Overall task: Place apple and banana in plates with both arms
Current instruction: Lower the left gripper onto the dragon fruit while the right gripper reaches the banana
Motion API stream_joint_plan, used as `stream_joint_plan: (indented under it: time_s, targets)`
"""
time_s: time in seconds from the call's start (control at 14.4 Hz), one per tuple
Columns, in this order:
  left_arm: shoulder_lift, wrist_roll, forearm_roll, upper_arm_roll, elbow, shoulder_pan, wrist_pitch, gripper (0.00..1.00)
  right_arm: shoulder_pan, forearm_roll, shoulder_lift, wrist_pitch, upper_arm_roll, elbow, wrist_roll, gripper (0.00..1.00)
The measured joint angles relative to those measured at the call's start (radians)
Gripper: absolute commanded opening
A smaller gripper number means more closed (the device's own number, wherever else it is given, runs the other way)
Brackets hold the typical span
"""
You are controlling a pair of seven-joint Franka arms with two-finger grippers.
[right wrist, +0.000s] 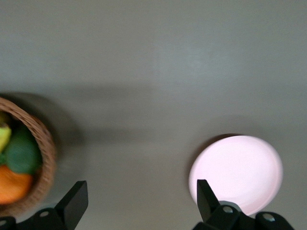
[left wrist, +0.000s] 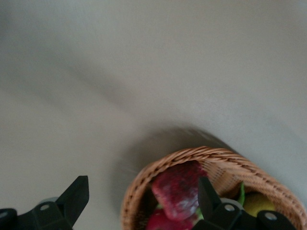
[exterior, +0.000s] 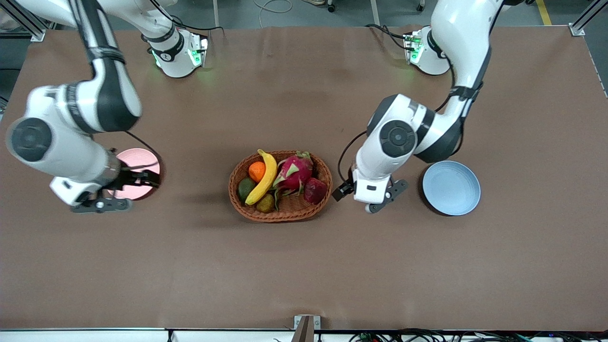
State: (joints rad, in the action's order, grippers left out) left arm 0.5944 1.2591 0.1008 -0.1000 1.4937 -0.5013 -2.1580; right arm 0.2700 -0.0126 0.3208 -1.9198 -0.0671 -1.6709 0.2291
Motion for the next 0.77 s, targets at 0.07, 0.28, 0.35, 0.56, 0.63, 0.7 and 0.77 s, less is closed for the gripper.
stream_joint_plan:
  time_s: [0.07, 0.28, 0.35, 0.56, 0.63, 0.7, 0.77]
  targets:
    - [0.019, 0.056, 0.01, 0.0, 0.0, -0.015, -0.031, 1.0, 0.049, 0.0, 0.017, -0.02, 0.001, 0.003, 0.1, 1.0]
    - [0.074, 0.225, 0.015, 0.0, 0.0, -0.06, -0.119, 1.0, 0.165, 0.0, 0.072, -0.04, 0.002, 0.034, 0.283, 1.0]
    - [0.092, 0.273, 0.015, 0.0, 0.0, -0.072, -0.154, 1.0, 0.186, 0.0, 0.092, -0.041, 0.002, 0.052, 0.313, 1.0]
    - [0.135, 0.35, 0.015, 0.0, -0.001, -0.093, -0.228, 1.0, 0.214, 0.055, 0.158, -0.055, 0.002, 0.096, 0.404, 1.0]
    - [0.144, 0.36, 0.015, 0.0, -0.001, -0.097, -0.24, 1.0, 0.218, 0.09, 0.182, -0.073, 0.002, 0.106, 0.434, 1.0]
    - [0.151, 0.368, 0.015, 0.0, -0.001, -0.099, -0.248, 1.0, 0.22, 0.118, 0.205, -0.093, 0.002, 0.113, 0.466, 1.0]
    - [0.156, 0.373, 0.015, 0.0, -0.001, -0.099, -0.256, 1.0, 0.223, 0.133, 0.226, -0.111, 0.002, 0.118, 0.495, 1.0]
